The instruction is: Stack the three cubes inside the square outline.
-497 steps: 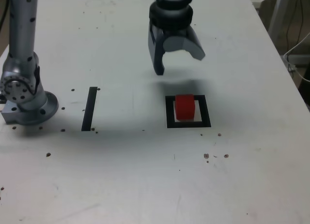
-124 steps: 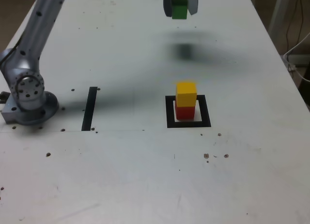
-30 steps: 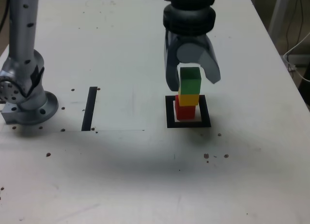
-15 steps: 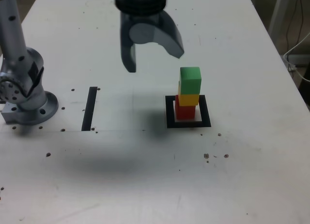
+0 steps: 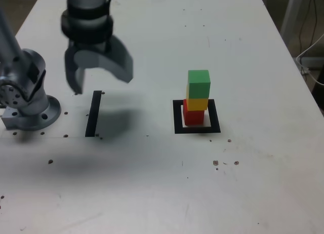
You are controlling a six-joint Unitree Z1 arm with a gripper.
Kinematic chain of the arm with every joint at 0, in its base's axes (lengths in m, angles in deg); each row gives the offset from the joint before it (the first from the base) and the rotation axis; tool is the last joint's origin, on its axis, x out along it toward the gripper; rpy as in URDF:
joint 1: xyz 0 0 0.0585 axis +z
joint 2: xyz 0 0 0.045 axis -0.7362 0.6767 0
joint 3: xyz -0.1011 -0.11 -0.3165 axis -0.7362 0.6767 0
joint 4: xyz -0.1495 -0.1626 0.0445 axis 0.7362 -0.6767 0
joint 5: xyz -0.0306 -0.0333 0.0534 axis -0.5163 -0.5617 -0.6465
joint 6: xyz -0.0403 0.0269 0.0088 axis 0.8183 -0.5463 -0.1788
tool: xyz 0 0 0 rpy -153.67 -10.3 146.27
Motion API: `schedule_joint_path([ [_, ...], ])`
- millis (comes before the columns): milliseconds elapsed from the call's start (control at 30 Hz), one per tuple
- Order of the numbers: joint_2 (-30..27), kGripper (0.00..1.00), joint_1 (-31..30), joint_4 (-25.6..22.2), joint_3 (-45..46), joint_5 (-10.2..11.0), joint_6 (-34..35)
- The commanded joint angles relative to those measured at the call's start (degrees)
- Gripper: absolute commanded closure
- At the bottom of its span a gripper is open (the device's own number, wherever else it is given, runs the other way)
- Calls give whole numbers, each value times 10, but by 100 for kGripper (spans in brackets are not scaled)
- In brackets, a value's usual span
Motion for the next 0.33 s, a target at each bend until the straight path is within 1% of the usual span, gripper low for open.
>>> schedule_joint_path([
  [0,-5,0,0,21,38,-7,1],
  [133,-6,0,0,49,66,-17,1],
  [300,-2,0,0,68,77,-23,1],
])
